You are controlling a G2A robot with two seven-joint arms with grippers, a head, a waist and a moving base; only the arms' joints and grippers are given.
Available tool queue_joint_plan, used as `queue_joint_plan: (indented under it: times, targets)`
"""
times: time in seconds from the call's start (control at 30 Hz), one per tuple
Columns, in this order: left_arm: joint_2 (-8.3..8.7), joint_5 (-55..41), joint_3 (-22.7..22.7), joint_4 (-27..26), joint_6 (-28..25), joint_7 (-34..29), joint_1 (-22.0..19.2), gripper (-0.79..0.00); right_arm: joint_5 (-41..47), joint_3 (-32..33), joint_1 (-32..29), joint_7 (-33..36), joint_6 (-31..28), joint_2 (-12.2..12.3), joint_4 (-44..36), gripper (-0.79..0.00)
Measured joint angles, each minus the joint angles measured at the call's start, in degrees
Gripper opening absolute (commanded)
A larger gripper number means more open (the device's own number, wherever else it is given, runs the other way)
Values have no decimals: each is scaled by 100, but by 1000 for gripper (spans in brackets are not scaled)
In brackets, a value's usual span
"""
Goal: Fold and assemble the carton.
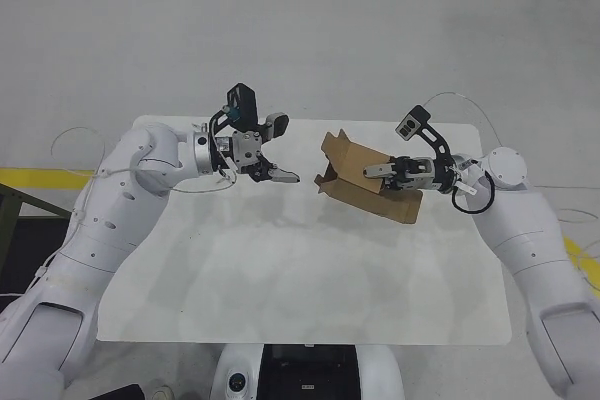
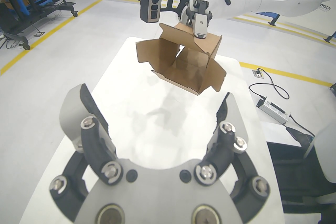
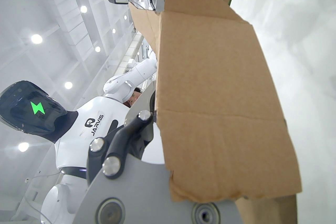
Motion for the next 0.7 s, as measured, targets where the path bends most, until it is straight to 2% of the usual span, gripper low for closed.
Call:
queue_joint_plan:
  times: [0.2, 0.43, 0.57, 0.7]
  targets:
    - [-4, 233, 36, -83, 58, -36, 66, 0, -110, 0, -76, -121, 40, 10, -140, -785]
    - [46, 343, 340, 221, 0, 356, 66, 0, -399, -98, -98, 1, 1, 110, -502, -785]
    - [180, 897, 672, 86, 0, 982, 113, 0, -377, -218, -42, 0, 1, 172, -507, -785]
    - [404, 1814, 1252, -1, 0, 2179, 173, 0, -267, -325, 98, 0, 1, 230, -403, -785]
